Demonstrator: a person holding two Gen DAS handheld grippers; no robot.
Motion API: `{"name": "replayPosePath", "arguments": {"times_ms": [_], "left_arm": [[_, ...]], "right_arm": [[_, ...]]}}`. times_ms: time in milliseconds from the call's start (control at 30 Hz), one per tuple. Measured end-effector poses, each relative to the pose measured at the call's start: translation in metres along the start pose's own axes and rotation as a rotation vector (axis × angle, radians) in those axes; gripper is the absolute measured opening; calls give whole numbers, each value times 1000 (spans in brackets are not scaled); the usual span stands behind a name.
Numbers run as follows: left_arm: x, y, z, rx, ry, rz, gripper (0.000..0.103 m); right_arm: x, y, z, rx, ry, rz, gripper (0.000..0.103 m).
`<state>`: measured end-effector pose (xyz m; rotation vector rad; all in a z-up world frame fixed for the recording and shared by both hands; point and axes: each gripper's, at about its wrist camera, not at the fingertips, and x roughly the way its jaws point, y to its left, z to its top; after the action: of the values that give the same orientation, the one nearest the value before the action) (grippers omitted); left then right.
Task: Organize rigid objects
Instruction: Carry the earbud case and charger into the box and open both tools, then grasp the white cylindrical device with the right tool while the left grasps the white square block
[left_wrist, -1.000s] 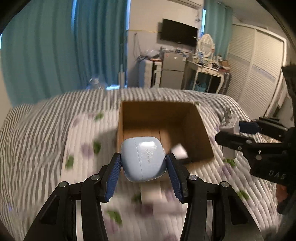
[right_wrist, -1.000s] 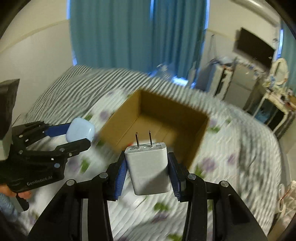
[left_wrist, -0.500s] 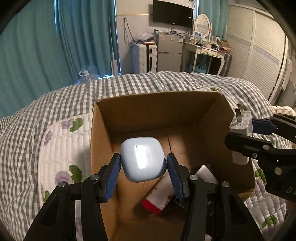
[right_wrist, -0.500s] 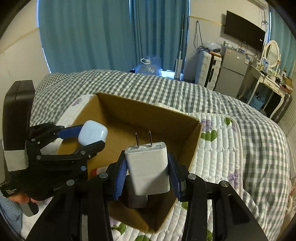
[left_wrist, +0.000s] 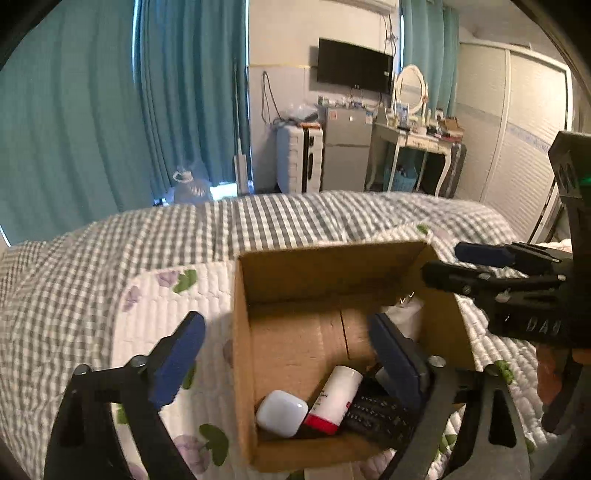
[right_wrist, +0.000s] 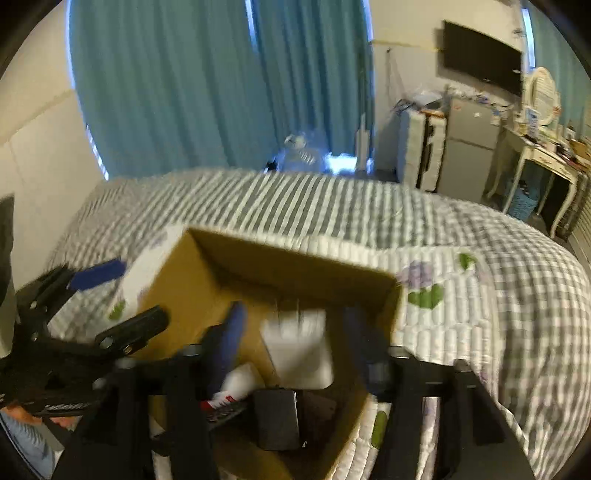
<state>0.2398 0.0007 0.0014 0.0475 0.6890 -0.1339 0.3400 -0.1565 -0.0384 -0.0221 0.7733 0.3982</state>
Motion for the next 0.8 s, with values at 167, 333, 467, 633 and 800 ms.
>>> {"name": "replayPosePath", "arguments": {"times_ms": [167,333,467,633,800], "left_arm": [[-57,4,-5,-1,-69,17,103],[-102,5,-27,-31,-88,45,103],[-119,-2,-59,-43,-76,96,103],[-110,4,-110,-122,-4,121,103],[-78,24,-152,-201,65,149,103]], "right_arm": [[-52,14,0,-25,-47,-28,76],[-108,42,-28,-81,-97,-33,83],[-128,60,-61,-82,-86,14,86],[-116,83,-111,-119,-10,53,86],[-70,103,-154,-176,81,54,86]]}}
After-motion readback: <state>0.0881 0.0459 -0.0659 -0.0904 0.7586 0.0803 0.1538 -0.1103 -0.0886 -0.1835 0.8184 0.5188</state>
